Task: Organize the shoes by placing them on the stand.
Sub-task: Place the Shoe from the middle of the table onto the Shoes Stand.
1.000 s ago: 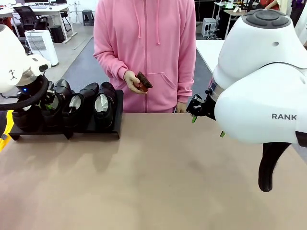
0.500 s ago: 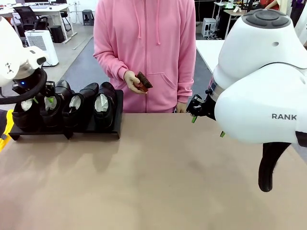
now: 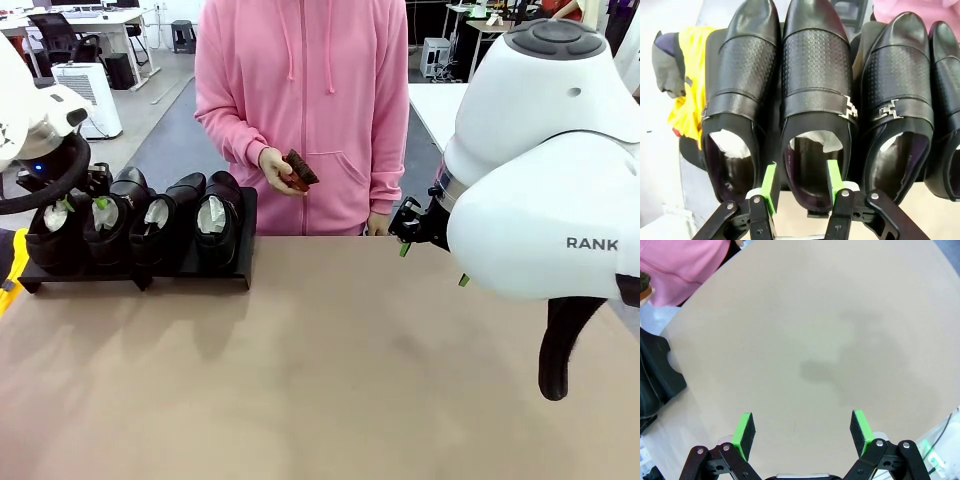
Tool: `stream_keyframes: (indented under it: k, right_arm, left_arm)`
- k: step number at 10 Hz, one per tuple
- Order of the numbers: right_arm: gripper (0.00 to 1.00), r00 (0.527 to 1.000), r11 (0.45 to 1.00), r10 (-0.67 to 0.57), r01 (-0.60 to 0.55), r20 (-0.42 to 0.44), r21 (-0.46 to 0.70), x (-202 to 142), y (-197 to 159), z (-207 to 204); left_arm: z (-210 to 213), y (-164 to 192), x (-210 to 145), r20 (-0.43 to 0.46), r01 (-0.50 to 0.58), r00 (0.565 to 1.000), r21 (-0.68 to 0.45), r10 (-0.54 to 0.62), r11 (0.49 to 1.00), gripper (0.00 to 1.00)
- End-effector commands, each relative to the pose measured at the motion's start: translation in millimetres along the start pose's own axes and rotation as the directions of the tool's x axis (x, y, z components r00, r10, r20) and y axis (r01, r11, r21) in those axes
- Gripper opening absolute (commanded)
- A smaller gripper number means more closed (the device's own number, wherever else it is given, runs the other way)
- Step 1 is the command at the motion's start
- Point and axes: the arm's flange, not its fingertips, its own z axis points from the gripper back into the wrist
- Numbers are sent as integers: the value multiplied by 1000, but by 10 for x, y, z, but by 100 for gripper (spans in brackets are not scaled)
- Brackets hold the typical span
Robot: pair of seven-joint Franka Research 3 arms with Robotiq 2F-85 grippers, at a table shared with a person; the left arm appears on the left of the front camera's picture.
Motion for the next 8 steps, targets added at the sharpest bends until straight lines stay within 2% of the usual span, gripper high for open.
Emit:
stream_keyframes:
  k: [1,8]
  right_arm:
    - [100,1000,1000,8,-8,-13,19,30,14,4]
    - [100,1000,1000,8,-8,-13,19,30,14,4]
  left_arm:
    - [-33,-2,68,4,15,1000,4,-15,1000,51]
    - [-33,-2,68,4,15,1000,4,-15,1000,51]
